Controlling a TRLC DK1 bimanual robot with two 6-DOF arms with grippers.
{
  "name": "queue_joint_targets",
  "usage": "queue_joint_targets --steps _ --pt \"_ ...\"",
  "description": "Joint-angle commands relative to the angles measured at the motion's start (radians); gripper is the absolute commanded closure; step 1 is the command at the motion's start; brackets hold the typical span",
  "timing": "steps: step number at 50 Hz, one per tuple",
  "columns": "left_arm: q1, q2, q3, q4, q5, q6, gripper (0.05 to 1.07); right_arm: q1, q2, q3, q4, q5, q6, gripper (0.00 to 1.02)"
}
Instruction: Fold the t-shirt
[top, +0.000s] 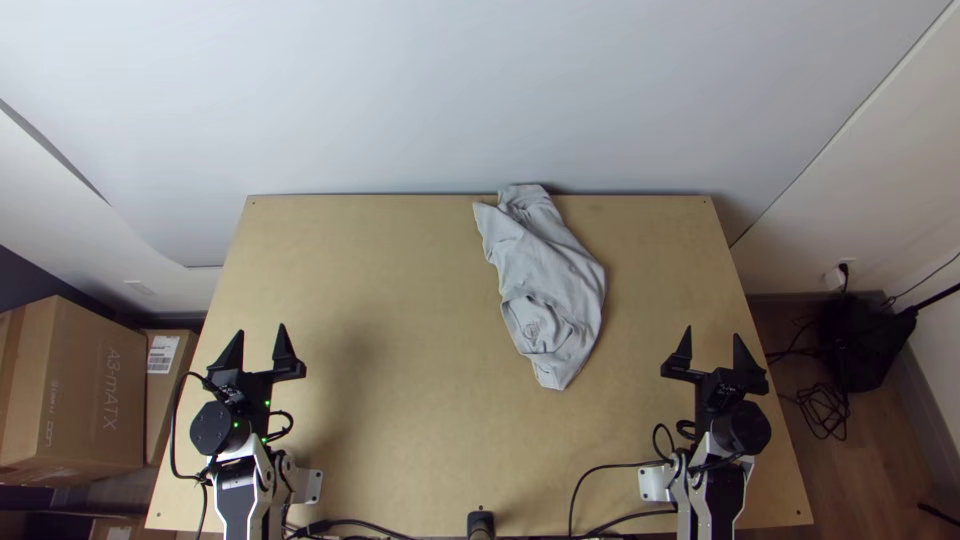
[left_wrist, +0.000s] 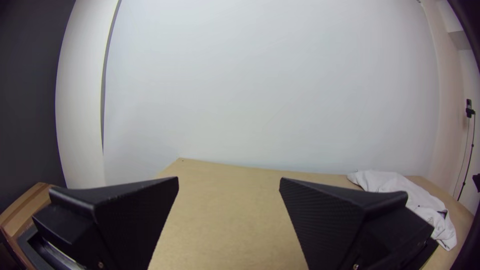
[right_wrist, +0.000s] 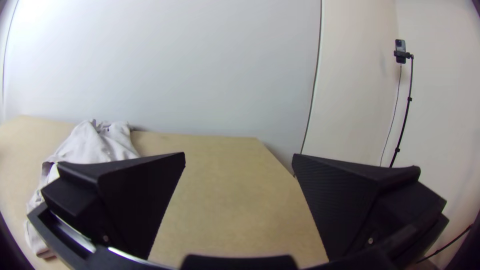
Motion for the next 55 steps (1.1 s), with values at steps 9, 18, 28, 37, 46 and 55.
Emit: queue_joint_targets --steps 9,18,28,37,46,55 --pt "0.003 -0.006 -0.044 -0.027 0.001 0.008 0.10 -0.004 -0.005 -0.003 -0.020 0.006 0.008 0.04" --pt "-0.005 -0.006 -0.042 -0.027 0.002 -0.035 0.10 0.002 -0.005 -0.003 -0.020 0.006 0.025 0.04" --pt "-0.014 -0.006 -0.044 -0.027 0.001 -0.083 0.10 -0.003 -0.008 -0.003 -0.021 0.006 0.020 0.04" --pt "-0.022 -0.006 -0.044 -0.023 0.004 -0.107 0.10 -0.017 -0.008 0.025 -0.035 0.006 0.022 0.04" --pt "-0.059 -0.008 -0.038 -0.026 -0.006 -0.096 0.10 -0.003 0.003 0.137 -0.146 0.006 0.059 0.04" --pt "-0.080 -0.005 0.039 -0.138 -0.009 -0.021 0.10 0.023 0.038 0.253 -0.185 0.005 0.071 0.04"
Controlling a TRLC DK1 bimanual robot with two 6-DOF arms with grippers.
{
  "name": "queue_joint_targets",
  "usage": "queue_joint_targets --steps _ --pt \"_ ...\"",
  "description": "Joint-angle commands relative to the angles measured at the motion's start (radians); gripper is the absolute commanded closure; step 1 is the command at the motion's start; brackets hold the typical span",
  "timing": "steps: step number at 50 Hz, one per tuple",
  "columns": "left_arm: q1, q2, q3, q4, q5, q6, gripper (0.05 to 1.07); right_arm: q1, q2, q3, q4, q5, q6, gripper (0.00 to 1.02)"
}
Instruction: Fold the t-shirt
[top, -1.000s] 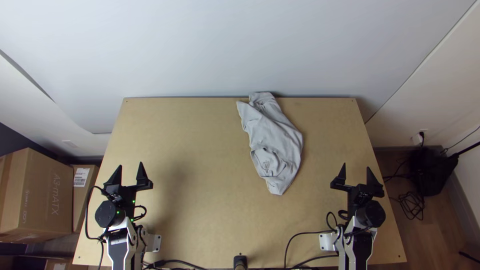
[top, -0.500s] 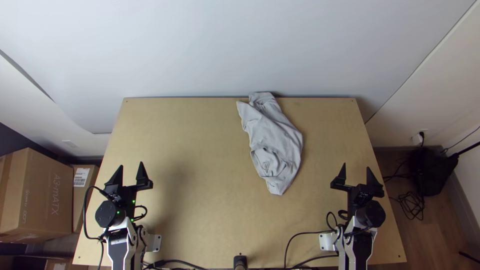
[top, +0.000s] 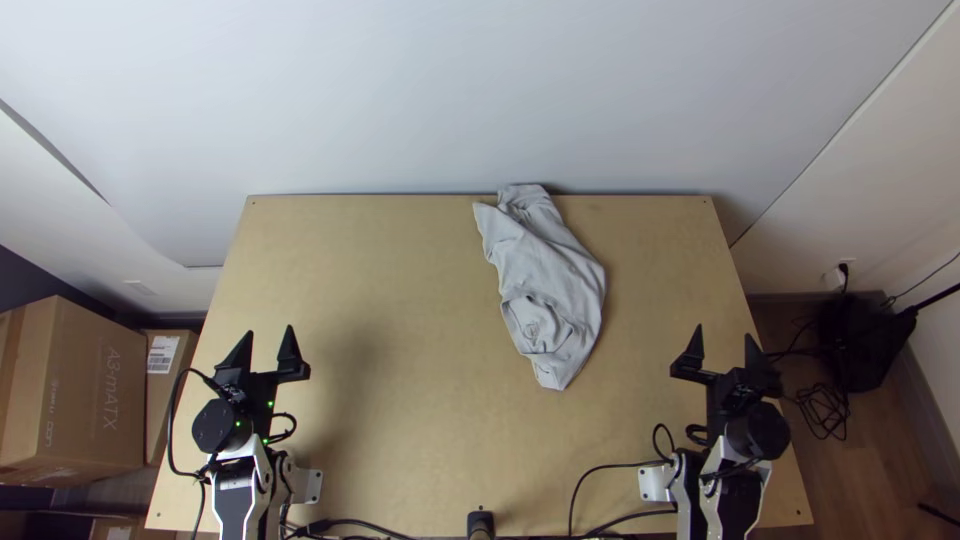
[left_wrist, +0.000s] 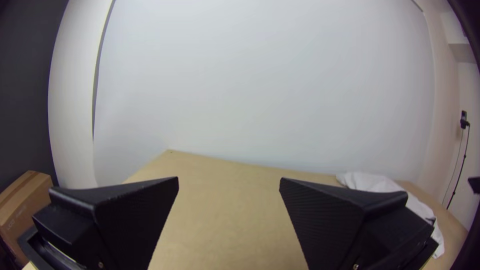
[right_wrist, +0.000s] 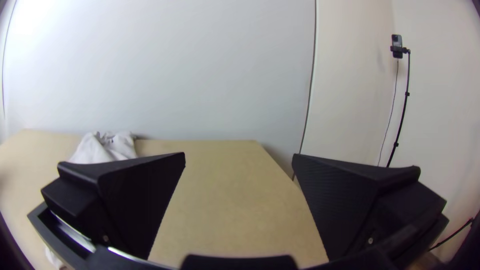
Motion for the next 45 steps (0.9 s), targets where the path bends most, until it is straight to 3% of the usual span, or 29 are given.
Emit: queue_joint_targets --steps 1,15,25,45 --pt "-0.022 -0.005 0.024 -0.079 0.002 0.031 0.10 0.036 0.044 0.103 -0.005 0.005 0.024 0.04" --pt "-0.022 0.027 0.160 -0.146 0.002 0.031 0.10 0.159 0.360 0.433 -0.086 0.005 0.073 0.04" --pt "-0.021 0.192 0.331 -0.215 0.002 0.031 0.10 0.261 0.498 0.581 -0.094 0.006 0.087 0.04" --pt "-0.051 0.595 0.774 -0.576 0.013 -0.026 0.10 0.488 0.882 0.980 -0.278 0.014 0.166 0.04"
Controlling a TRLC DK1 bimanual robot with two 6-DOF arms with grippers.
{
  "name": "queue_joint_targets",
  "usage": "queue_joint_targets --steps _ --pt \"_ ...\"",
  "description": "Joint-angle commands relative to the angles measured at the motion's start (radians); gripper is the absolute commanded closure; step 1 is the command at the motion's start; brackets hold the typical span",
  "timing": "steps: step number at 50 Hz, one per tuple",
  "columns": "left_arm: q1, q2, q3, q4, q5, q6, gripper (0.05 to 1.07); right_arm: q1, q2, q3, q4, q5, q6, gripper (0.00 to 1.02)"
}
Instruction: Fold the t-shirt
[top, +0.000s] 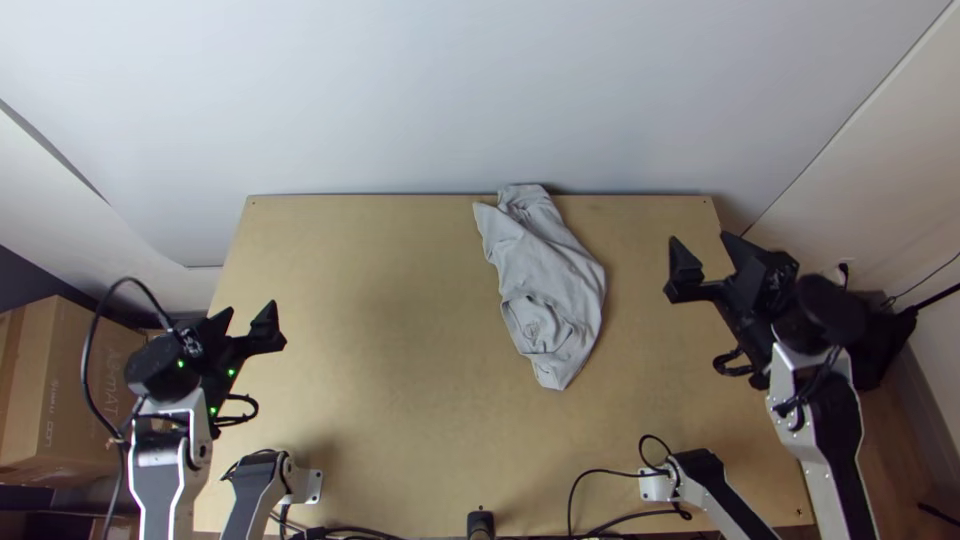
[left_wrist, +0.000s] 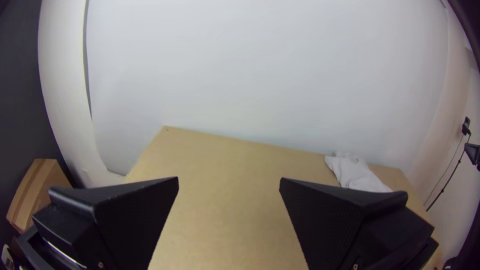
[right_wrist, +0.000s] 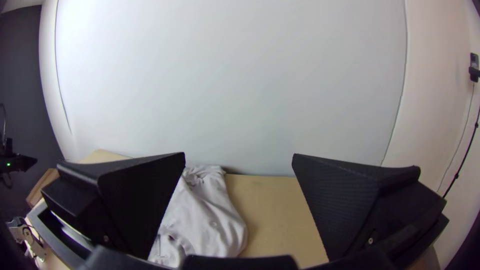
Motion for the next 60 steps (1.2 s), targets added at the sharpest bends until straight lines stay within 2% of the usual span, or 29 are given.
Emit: queue_joint_targets --steps 1,10,22,28,37,46,60 --pt "-0.018 0.110 0.113 -0.100 0.008 -0.032 0.10 0.065 0.114 0.122 -0.064 0.010 0.049 0.04" --pt "-0.009 0.191 0.232 -0.245 0.013 -0.084 0.10 0.153 0.278 0.240 -0.107 0.013 0.094 0.04" --pt "0.051 0.258 0.371 -0.451 0.111 -0.143 0.10 0.219 0.579 0.424 -0.258 0.014 0.184 0.04" --pt "0.053 0.266 0.414 -0.545 0.116 -0.157 0.10 0.245 0.695 0.481 -0.268 0.013 0.227 0.04" --pt "0.057 0.252 0.468 -0.689 0.189 -0.172 0.10 0.294 0.870 0.571 -0.293 0.013 0.285 0.04" --pt "0.070 0.214 0.471 -0.713 0.189 -0.173 0.10 0.341 1.022 0.656 -0.325 0.008 0.368 0.04" --pt "0.097 0.177 0.463 -0.706 0.188 -0.176 0.10 0.398 1.235 0.805 -0.333 0.010 0.367 0.04"
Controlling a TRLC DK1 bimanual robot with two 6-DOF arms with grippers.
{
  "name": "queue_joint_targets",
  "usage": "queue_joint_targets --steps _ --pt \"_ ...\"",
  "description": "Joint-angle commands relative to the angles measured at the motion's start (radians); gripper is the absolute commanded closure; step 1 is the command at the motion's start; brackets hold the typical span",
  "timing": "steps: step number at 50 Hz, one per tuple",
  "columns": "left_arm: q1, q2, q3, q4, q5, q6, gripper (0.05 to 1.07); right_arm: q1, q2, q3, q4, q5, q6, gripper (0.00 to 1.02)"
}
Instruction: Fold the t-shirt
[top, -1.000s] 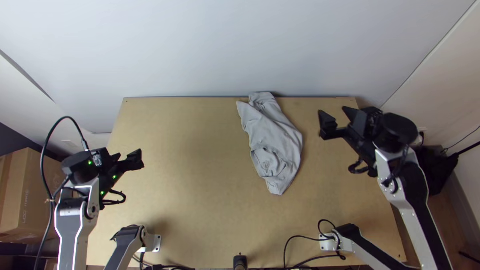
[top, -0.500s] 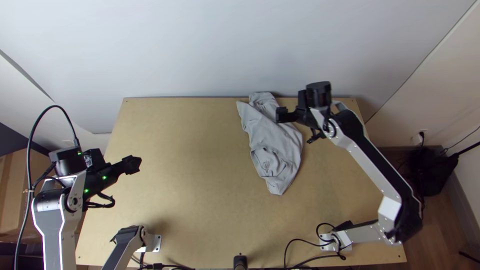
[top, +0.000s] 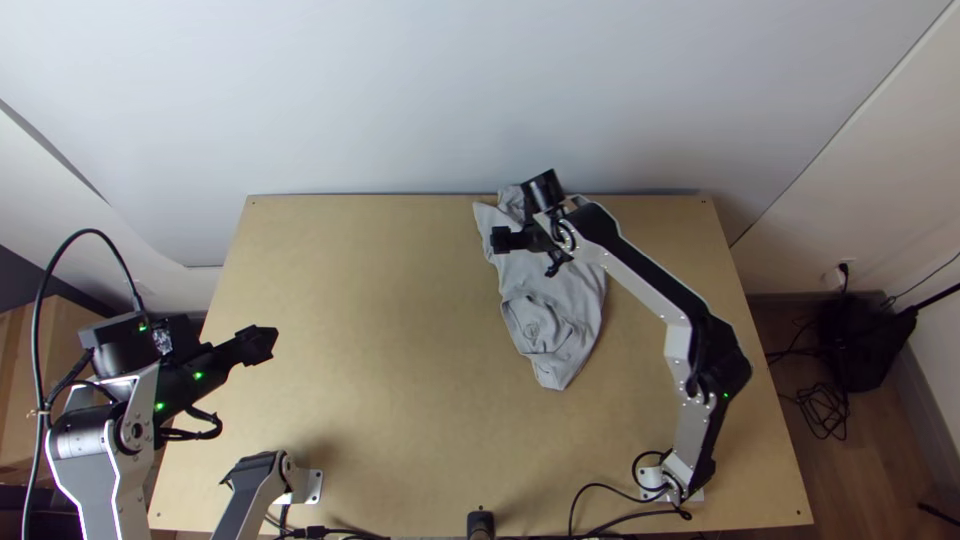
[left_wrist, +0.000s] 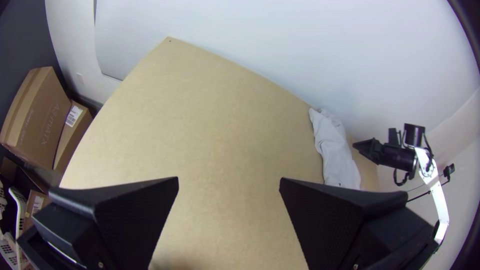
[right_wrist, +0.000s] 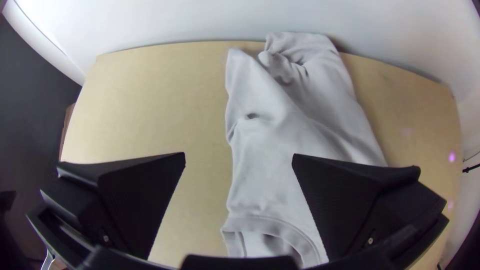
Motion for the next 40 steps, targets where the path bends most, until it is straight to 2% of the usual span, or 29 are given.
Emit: queue_joint_targets --steps 1,15,31,36,38,40 --pt "0.013 -0.016 0.021 -0.005 0.011 -0.018 0.10 0.021 0.079 0.070 -0.011 0.006 0.024 0.04" --pt "0.016 -0.066 0.021 0.009 0.011 -0.015 0.10 0.029 0.257 0.181 -0.009 0.008 0.024 0.05" --pt "0.016 -0.088 0.007 0.007 0.011 -0.013 0.10 0.006 0.414 0.296 -0.011 0.087 0.021 0.08" --pt "0.016 -0.086 0.005 0.010 0.011 -0.012 0.10 -0.002 0.441 0.305 -0.011 0.112 0.021 0.21" --pt "0.016 -0.085 0.005 0.014 0.011 -0.012 0.10 -0.004 0.447 0.305 -0.011 0.133 0.021 0.33" --pt "0.016 -0.086 0.005 0.017 0.011 -0.012 0.10 -0.004 0.447 0.303 -0.011 0.139 0.021 0.50"
